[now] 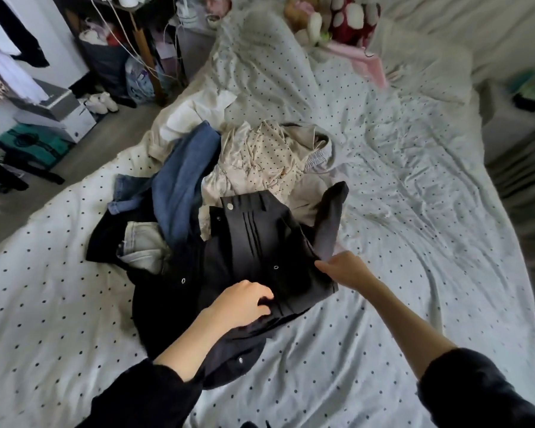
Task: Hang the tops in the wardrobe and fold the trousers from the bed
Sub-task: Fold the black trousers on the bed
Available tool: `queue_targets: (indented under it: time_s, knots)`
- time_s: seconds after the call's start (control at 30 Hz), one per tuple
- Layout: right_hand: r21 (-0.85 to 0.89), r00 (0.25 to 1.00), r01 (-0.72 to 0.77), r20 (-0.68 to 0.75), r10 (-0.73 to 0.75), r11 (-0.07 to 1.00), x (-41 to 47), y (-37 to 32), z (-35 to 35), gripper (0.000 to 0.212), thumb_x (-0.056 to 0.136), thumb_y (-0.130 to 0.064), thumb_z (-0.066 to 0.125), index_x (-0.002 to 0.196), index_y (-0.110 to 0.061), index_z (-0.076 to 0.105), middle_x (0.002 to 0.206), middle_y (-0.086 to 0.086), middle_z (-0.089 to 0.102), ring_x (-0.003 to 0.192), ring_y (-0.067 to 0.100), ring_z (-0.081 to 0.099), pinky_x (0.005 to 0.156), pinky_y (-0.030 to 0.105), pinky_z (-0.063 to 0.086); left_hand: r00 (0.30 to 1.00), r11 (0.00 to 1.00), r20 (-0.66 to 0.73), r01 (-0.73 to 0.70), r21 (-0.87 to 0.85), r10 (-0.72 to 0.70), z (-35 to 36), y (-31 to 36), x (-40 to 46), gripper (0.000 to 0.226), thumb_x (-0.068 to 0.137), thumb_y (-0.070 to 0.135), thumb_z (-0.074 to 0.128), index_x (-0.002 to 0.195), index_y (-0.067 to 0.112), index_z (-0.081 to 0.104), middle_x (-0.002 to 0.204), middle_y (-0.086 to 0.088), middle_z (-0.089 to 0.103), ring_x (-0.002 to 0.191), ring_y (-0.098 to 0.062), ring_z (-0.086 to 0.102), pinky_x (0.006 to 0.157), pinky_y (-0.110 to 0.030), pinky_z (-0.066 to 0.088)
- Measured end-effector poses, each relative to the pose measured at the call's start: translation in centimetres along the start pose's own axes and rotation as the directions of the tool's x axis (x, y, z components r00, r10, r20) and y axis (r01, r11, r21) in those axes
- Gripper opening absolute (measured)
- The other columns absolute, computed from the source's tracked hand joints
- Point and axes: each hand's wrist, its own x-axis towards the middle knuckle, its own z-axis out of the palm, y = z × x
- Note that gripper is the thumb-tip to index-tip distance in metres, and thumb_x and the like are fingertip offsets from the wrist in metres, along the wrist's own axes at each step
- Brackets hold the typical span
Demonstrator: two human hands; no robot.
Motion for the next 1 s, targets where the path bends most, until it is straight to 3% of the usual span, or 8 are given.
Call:
queue_targets:
  time_s: [0.07,0.2,0.3,0.37,0.53,0.67,0.8,1.0]
  knots:
    - [-0.075,0.999,-0.021,0.042,0.024,0.997,0.0,1.0,0.9,0.042,0.092,-0.035,0.051,0.062,-0.007,0.043,0.068,0.008,0.052,0.069,0.022,0.053,0.064,0.030,0.041,0.998,1.000,0.070,-0.008,-0.029,0.010,0.5,0.1,-0.3,0.033,0.093,0.028,0.053,0.125,0.027,0.058,0.126,0.007,0.059,0.118,-0.012,0.051,0.097,-0.028,0.040]
    - [-0.067,1.000,0.001,-0.030,-0.003,0.998,1.3,-0.4,1.4,0.028,0.091,-0.037,0.051,0.079,-0.012,0.055,0.093,0.010,0.059,0.103,0.033,0.058,0.082,0.037,0.045,0.889,0.989,-0.457,-0.061,-0.136,-0.009,-1.1,-1.5,-0.1,0.031,0.092,0.011,0.053,0.121,0.015,0.061,0.123,0.000,0.057,0.116,-0.018,0.051,0.100,-0.031,0.038]
    - [-0.081,0.994,0.075,-0.068,-0.081,0.994,3.5,-2.8,1.7,0.049,0.093,-0.043,0.049,0.130,-0.012,0.048,0.131,0.007,0.052,0.123,0.029,0.047,0.100,0.045,0.038,0.721,0.989,-0.683,0.026,-0.145,-0.119,-2.6,-4.5,0.5,0.042,0.086,0.003,0.059,0.128,0.006,0.053,0.127,-0.010,0.053,0.120,-0.028,0.047,0.102,-0.037,0.037]
    - [-0.091,0.987,0.126,-0.088,-0.134,0.988,5.4,-4.6,2.1,0.059,0.093,-0.048,0.048,0.140,-0.014,0.036,0.139,0.006,0.045,0.128,0.027,0.041,0.101,0.049,0.033,0.701,0.967,-0.678,0.070,-0.244,-0.222,-3.0,-6.7,0.8,0.049,0.088,0.004,0.059,0.134,0.003,0.045,0.134,-0.014,0.047,0.126,-0.029,0.043,0.105,-0.034,0.032]
    - [0.064,1.000,-0.001,-0.021,0.002,0.998,10.0,-7.9,2.7,0.078,0.091,-0.058,0.043,0.148,-0.012,0.017,0.144,0.011,0.041,0.132,0.033,0.037,0.108,0.054,0.026,0.825,0.913,-0.481,0.097,-0.396,-0.296,-4.1,-11.1,2.8,0.061,0.093,0.013,0.054,0.146,0.009,0.024,0.151,-0.010,0.029,0.139,-0.019,0.027,0.110,-0.022,0.018]
    - [0.103,0.993,-0.050,-0.099,0.060,0.993,10.9,-8.3,2.8,0.046,0.092,-0.043,0.052,0.126,-0.013,0.052,0.119,0.010,0.059,0.118,0.033,0.050,0.103,0.046,0.031,0.925,0.886,-0.300,0.074,-0.458,-0.232,-4.4,-11.9,4.5,0.062,0.094,0.015,0.053,0.148,0.016,0.021,0.151,-0.002,0.029,0.139,-0.011,0.024,0.108,-0.017,0.017]
    - [0.337,0.962,0.117,-0.271,-0.022,0.934,8.8,-6.0,1.3,0.025,0.090,-0.013,0.056,0.113,-0.008,0.063,0.110,0.013,0.065,0.107,0.031,0.057,0.090,0.031,0.041,0.903,0.870,-0.351,0.047,-0.492,-0.247,-4.9,-11.3,4.9,0.033,0.089,0.014,0.061,0.122,0.014,0.056,0.118,0.000,0.063,0.111,-0.015,0.056,0.086,-0.017,0.036]
    - [0.628,0.963,0.063,-0.242,0.117,0.776,2.4,0.7,-2.3,0.027,0.087,0.002,0.055,0.114,0.002,0.061,0.095,0.006,0.060,0.088,0.018,0.055,0.078,0.027,0.041,0.866,0.965,-0.490,-0.039,-0.259,-0.097,-5.9,-6.9,2.9,0.013,0.087,0.026,0.064,0.081,0.014,0.063,0.074,0.006,0.062,0.080,-0.025,0.061,0.065,-0.022,0.041]
